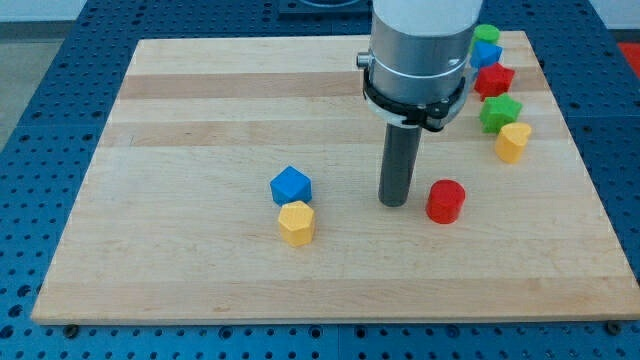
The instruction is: Push the red circle below the yellow heart
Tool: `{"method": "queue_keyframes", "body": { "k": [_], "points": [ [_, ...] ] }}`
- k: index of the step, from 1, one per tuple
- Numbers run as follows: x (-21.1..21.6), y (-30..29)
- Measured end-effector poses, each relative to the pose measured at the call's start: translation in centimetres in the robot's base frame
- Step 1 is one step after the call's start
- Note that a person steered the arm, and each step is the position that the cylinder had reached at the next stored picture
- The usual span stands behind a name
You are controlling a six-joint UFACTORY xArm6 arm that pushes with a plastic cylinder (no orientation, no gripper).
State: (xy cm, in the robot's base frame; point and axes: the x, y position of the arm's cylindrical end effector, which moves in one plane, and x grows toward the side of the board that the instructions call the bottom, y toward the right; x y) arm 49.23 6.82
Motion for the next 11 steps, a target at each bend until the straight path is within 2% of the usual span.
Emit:
{"method": "queue_keyframes", "body": {
  "k": [1,3,5,11],
  "points": [
    [0.0,2.6],
    [3.8,7.5],
    [8.1,9.3],
    [2.8,12.4]
  ]
}}
